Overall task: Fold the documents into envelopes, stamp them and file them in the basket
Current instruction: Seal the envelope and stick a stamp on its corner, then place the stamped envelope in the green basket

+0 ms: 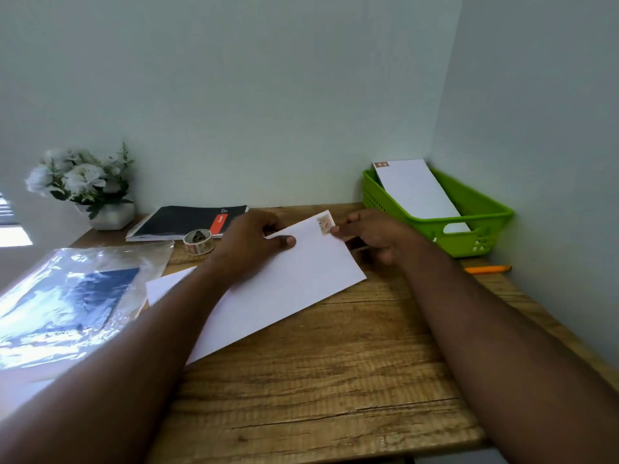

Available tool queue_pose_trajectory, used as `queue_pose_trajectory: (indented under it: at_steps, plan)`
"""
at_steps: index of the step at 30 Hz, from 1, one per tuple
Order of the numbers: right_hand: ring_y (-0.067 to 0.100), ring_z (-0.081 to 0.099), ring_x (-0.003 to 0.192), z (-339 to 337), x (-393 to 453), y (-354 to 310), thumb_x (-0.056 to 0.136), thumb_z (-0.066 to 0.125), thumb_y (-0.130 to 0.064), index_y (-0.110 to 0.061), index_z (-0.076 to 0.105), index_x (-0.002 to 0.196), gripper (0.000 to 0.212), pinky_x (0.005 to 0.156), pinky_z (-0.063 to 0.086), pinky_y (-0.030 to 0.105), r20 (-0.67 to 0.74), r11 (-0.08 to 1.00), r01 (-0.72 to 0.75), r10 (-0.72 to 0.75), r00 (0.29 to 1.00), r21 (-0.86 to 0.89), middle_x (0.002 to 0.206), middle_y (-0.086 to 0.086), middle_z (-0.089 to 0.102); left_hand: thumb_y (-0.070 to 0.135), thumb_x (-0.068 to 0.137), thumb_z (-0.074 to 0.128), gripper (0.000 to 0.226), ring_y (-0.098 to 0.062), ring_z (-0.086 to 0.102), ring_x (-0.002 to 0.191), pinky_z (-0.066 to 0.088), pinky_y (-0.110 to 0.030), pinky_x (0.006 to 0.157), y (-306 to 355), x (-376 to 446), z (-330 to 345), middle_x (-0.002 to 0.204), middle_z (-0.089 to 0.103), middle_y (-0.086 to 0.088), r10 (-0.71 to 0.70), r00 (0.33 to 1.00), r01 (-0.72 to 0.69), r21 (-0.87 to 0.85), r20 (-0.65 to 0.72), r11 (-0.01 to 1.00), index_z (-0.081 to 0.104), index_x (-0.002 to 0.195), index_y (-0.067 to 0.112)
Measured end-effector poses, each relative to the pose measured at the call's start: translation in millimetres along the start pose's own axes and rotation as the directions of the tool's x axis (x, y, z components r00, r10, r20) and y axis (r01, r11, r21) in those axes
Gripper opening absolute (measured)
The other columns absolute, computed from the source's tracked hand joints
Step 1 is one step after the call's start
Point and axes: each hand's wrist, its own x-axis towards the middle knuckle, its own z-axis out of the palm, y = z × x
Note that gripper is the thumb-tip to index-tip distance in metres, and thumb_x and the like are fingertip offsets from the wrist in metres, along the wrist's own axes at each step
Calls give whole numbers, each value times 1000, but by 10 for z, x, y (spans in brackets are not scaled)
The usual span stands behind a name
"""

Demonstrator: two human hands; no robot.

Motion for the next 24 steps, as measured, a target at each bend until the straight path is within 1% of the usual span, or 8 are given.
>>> queue_pose_trajectory:
  at_steps: [3,5,7,9,12,16,19,24]
  plan:
    - [19,64,80,42,-84,-181,91,62,-14,-6,70,99,14,70,52,28,-71,976,163,-154,986,147,95,9,71,32,85,71,18,-14,56,71,40,-27,63,43,35,-234,74,62,4,-75,996,74,23,54,997,63,72,23]
    - [10,63,75,8,-144,-272,93,59,-16,-12,72,92,14,67,49,15,-211,943,333,-327,921,-6,87,1,70,29,85,71,15,-15,61,69,46,-27,65,90,55,-364,73,67,1,-112,993,116,-111,45,987,67,73,21]
    - [7,63,83,-66,-181,-324,93,58,-19,-16,73,96,16,75,48,13,-395,829,458,-556,731,-320,90,-5,70,26,86,71,12,-14,63,67,48,-28,64,184,93,-471,74,70,-2,-114,991,93,-260,-67,961,72,77,18]
    - [10,63,89,-134,-223,-360,94,57,-24,-17,71,108,21,82,51,26,-520,741,527,-669,531,-416,98,-4,71,23,86,71,12,-16,62,69,49,-31,67,321,202,-532,78,71,-9,-123,972,30,-412,-201,911,72,77,15]
    - [8,58,73,-254,-246,-399,95,56,-31,-21,56,132,38,74,48,21,-654,720,616,-637,408,-318,99,-8,66,14,87,66,12,-19,59,74,49,-34,71,608,481,-527,81,66,-14,-180,927,-55,-595,-329,802,70,75,12]
    - [2,58,63,-540,-215,-375,93,59,-30,-22,54,134,42,70,45,17,-672,768,567,-590,447,-297,91,-14,64,11,87,64,17,-23,62,79,55,-36,78,1132,944,-339,86,70,-12,-323,889,-111,-837,-324,536,69,71,14]
    - [-3,55,59,-775,-219,-295,94,58,-24,-18,60,128,35,64,43,8,-728,770,570,-562,392,-287,87,-7,65,3,91,62,27,-10,57,71,50,-18,70,1594,1109,-83,76,64,3,-358,877,-175,-907,-321,383,66,70,19]
    - [22,64,65,-1218,-273,-141,94,51,-31,-18,69,101,23,68,56,41,-914,784,614,-307,265,-85,82,4,70,1,91,58,18,-12,51,71,47,-20,67,1925,1405,287,80,59,1,-460,825,-193,-929,-328,315,63,81,15]
